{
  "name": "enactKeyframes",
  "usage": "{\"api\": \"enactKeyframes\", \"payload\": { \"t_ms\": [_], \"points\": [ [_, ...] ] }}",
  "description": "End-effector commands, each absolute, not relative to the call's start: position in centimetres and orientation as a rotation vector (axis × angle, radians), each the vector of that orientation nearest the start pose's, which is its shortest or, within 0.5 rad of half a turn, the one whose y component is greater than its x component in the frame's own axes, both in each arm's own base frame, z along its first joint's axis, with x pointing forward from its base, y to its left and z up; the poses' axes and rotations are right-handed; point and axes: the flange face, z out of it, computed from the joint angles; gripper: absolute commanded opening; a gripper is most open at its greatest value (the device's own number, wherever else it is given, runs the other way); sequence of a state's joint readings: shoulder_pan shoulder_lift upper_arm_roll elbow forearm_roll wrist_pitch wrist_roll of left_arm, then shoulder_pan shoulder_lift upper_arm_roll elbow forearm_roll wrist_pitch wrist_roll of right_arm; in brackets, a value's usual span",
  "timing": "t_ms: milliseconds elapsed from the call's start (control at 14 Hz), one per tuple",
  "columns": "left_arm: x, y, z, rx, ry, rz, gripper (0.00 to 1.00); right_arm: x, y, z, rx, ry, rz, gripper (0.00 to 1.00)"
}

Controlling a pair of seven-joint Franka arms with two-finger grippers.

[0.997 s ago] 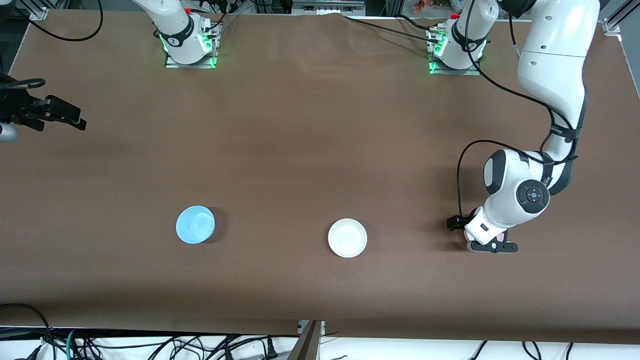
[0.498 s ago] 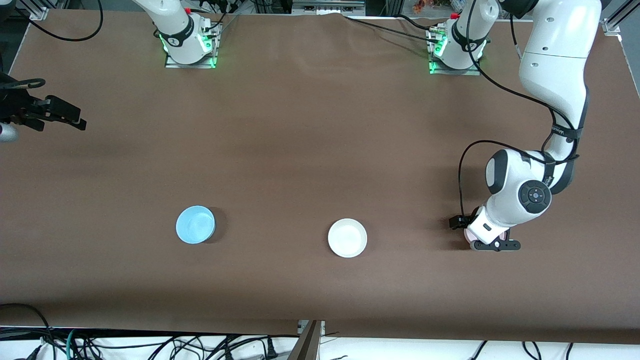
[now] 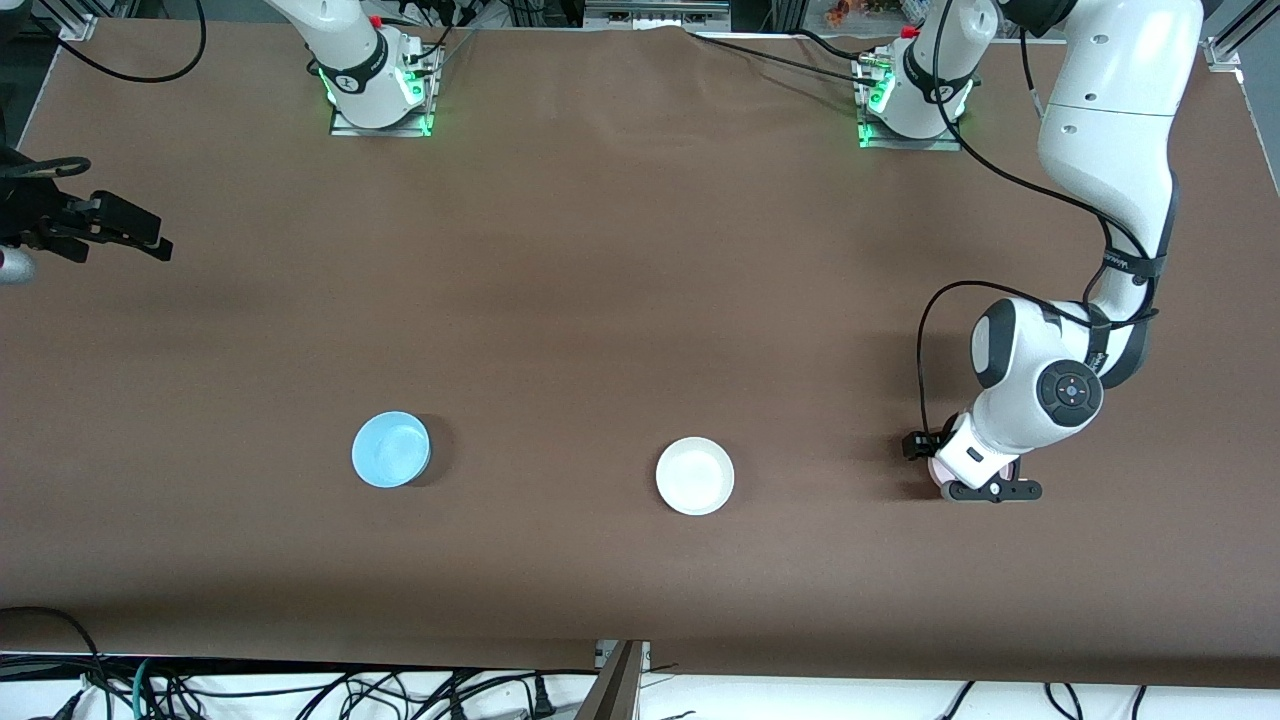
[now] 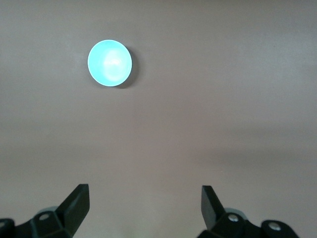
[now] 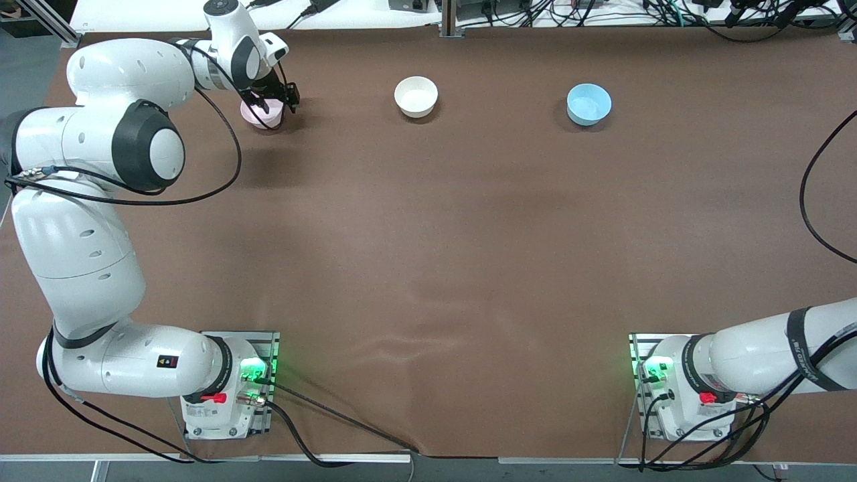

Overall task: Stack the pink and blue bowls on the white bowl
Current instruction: 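Lower the left gripper and close it on the pink bowl rim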

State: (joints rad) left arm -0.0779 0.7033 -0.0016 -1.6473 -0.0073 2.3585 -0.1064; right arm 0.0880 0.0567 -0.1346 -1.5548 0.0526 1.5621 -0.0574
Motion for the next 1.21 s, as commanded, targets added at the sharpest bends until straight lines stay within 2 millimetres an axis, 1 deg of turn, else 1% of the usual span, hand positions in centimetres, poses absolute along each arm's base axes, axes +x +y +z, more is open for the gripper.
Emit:
{"api": "enactKeyframes", "payload": {
  "t_ms": [0, 142, 214, 498, 712, 783, 854, 1068, 1139],
  "points": [
    [68.03, -5.51, 21.10, -3.139, -0.046, -0.027, 0.72, 57.31, -2.39, 60.19, -3.087, -0.014, 0.025, 1.00],
    [67.79, -6.01, 20.84, -3.136, -0.031, -0.018, 0.69, 57.54, -2.48, 60.38, -3.087, -0.015, -0.009, 1.00],
    [67.84, -6.01, 20.91, -3.136, -0.031, -0.020, 0.69, 57.55, -2.40, 60.38, -3.087, -0.018, -0.009, 1.00],
    [67.60, -6.09, 20.60, -3.133, -0.022, -0.011, 0.60, 57.67, -2.32, 60.11, -3.088, -0.020, -0.001, 1.00],
    [67.62, -5.90, 20.60, -3.132, -0.012, -0.011, 0.58, 57.67, -2.41, 60.11, -3.088, -0.020, -0.001, 1.00],
    [67.62, -5.90, 20.60, -3.132, -0.007, -0.011, 0.54, 57.67, -2.41, 60.11, -3.088, -0.020, -0.001, 1.00],
    [67.60, -5.90, 20.50, -3.132, -0.007, -0.009, 0.54, 57.66, -2.49, 60.11, -3.089, -0.018, -0.001, 1.00],
    [67.55, -5.89, 20.43, -3.132, -0.007, -0.006, 0.40, 57.67, -2.42, 60.11, -3.090, -0.018, -0.001, 1.00],
    [67.55, -5.89, 20.43, -3.132, -0.007, -0.006, 0.37, 57.67, -2.33, 60.11, -3.090, -0.020, -0.001, 1.00]
  ]
}}
